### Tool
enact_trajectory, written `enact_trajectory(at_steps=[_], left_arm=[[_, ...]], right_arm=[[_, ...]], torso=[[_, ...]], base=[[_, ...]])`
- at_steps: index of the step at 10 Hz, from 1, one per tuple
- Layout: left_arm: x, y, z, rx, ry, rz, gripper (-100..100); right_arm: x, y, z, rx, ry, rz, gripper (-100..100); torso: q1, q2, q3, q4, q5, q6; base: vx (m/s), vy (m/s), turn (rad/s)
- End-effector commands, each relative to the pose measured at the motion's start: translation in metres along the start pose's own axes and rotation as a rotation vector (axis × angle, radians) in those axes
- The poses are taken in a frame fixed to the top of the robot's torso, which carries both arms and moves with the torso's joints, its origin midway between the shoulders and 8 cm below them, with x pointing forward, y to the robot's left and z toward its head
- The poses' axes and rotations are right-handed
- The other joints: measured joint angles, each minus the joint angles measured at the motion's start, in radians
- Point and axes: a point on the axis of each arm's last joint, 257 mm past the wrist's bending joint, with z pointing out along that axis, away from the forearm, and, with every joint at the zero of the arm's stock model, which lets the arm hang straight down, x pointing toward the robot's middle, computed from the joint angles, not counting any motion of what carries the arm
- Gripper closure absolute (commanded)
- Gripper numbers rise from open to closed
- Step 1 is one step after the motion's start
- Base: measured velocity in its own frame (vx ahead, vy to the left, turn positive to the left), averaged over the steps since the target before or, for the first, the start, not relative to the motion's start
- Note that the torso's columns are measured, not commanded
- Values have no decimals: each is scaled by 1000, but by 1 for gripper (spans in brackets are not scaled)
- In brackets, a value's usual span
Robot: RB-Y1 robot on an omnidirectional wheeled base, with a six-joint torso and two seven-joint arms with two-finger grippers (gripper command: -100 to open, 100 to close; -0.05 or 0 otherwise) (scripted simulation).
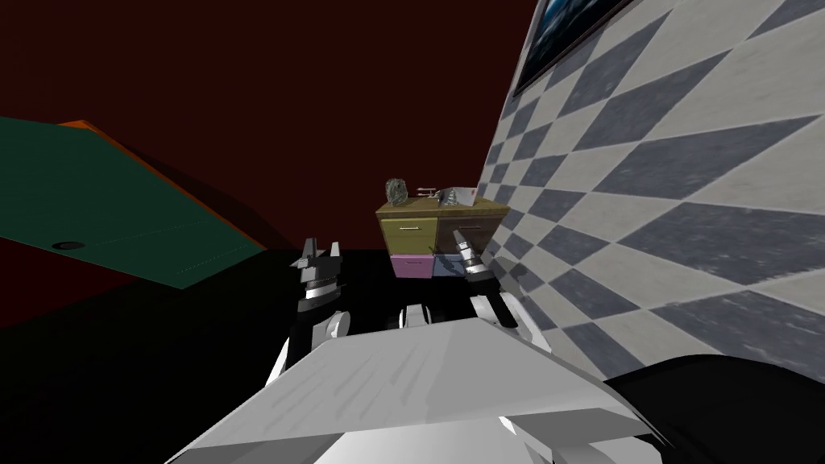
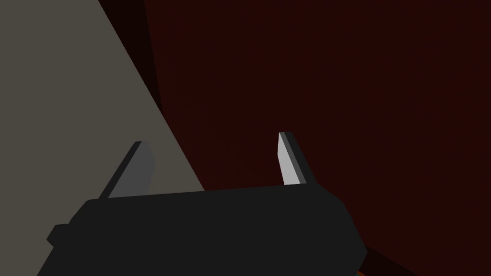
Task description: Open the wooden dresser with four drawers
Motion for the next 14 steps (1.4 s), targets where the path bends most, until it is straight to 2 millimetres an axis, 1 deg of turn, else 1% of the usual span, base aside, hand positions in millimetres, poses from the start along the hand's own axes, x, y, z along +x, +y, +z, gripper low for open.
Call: enact_trajectory(at_steps=[1,2,3,4,5,6,7,8,9,10,11,12,13,14], left_arm=[[0,0,0,0,0,0,0],[0,0,0,0,0,0,0],[0,0,0,0,0,0,0],[0,0,0,0,0,0,0],[0,0,0,0,0,0,0],[0,0,0,0,0,0,0],[0,0,0,0,0,0,0],[0,0,0,0,0,0,0],[0,0,0,0,0,0,0],[0,0,0,0,0,0,0],[0,0,0,0,0,0,0],[0,0,0,0,0,0,0],[0,0,0,0,0,0,0],[0,0,0,0,0,0,0]], right_arm=[[13,-15,-1,40,41,-96,-100],[20,-25,-1,66,64,-142,-100],[21,-25,-1,65,69,-168,-100],[28,-35,-2,91,92,-219,-100],[28,-35,-2,90,96,-238,-100],[35,-46,-3,116,119,-293,-100],[35,-46,-3,115,123,-311,-100],[42,-57,-4,142,147,-370,-100],[42,-57,-4,140,150,-388,-100],[48,-69,-6,167,174,-447,-100],[48,-69,-6,165,177,-468,-100],[53,-81,-8,192,201,-526,-100],[53,-81,-8,190,204,-552,-100],[57,-93,-10,217,228,-610,-100]], torso=[[0,0,0,0,0,0],[2,0,0,0,1,0],[4,-2,-1,-1,1,0],[1,-2,-1,-1,1,0],[1,-2,-1,0,0,0],[0,-1,-1,0,0,0],[1,-1,-1,0,0,0],[2,-1,-1,0,1,0],[3,-1,-1,0,1,0],[2,-1,0,0,1,0],[2,-1,-1,0,0,0],[1,-1,-1,0,0,0],[2,-2,-1,0,0,0],[2,-1,-1,0,1,0]], base=[[27,57,22],[56,91,41],[50,61,11],[48,53,24],[42,39,12],[52,42,23],[46,50,17],[48,65,26],[38,55,15],[45,58,29],[43,51,13],[54,59,27],[45,58,17],[53,70,31]])
